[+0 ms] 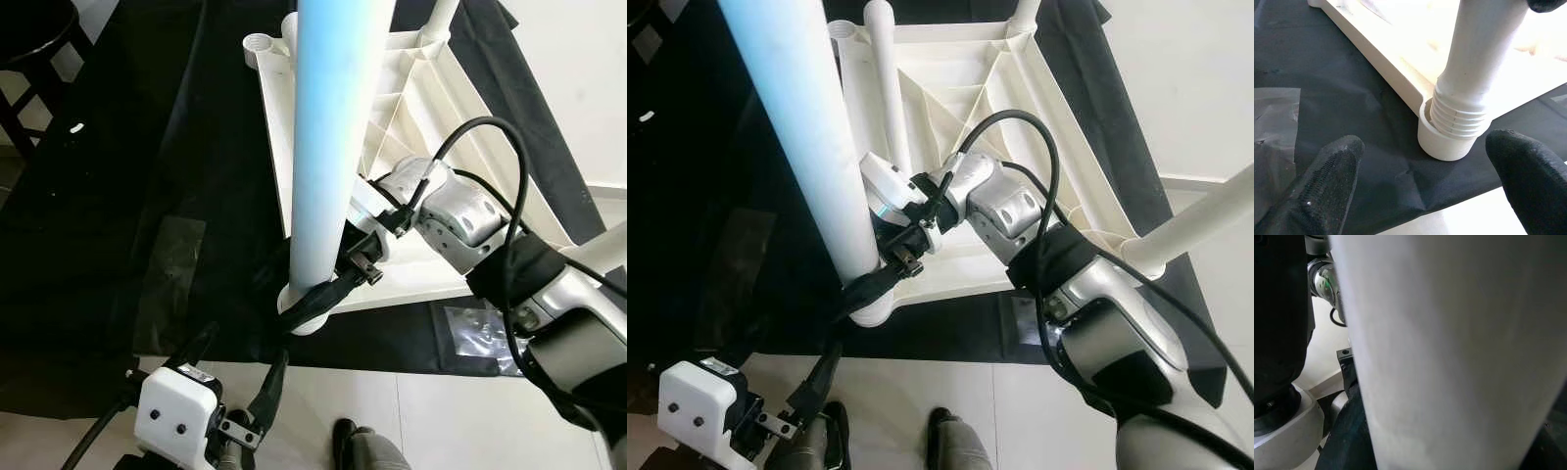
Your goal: Building children table
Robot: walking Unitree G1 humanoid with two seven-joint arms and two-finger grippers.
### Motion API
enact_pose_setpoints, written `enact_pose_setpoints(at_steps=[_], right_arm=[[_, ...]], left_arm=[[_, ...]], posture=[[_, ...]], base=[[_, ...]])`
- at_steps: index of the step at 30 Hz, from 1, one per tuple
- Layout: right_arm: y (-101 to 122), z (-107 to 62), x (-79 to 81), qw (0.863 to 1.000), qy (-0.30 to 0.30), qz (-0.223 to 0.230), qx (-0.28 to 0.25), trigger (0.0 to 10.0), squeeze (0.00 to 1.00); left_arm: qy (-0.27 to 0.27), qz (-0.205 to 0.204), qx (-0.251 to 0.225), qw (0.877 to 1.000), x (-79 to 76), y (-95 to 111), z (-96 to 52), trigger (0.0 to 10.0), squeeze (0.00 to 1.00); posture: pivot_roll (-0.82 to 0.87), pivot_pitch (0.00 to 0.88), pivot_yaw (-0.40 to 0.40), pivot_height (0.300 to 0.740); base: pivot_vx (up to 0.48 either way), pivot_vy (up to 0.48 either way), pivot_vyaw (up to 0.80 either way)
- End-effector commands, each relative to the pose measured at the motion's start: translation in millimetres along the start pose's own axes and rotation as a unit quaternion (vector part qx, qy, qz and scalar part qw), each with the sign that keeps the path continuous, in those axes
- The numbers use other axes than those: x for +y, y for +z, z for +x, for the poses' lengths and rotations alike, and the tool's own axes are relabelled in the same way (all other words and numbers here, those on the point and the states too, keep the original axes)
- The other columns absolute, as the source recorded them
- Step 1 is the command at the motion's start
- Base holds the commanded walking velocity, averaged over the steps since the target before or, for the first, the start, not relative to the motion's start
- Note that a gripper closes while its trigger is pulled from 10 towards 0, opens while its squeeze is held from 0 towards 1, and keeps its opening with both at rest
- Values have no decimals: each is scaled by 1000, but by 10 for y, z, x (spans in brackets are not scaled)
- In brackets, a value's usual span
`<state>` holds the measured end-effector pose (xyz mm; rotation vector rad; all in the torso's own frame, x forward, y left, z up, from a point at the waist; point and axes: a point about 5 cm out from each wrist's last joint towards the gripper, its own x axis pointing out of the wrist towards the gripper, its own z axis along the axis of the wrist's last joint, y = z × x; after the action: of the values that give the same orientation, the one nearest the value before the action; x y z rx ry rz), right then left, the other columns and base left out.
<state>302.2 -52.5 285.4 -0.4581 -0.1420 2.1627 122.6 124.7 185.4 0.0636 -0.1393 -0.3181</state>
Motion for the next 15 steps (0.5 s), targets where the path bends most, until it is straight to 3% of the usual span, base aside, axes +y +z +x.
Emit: enact_pose_setpoints(at_steps=[1, 15], right_arm=[[-117, 50, 29, 1000, 15, 20, 10, 10000, 0], [-107, -56, -18, 1000, -4, 20, 21, 10000, 0]], left_arm=[[-10, 5, 9, 1000, -23, -26, -38, 10000, 0], [-7, 9, 5, 1000, -35, -27, -48, 10000, 0]], posture=[[49, 358, -94, 740], [50, 367, -97, 740]], base=[[0, 0, 0], [0, 0, 0]])
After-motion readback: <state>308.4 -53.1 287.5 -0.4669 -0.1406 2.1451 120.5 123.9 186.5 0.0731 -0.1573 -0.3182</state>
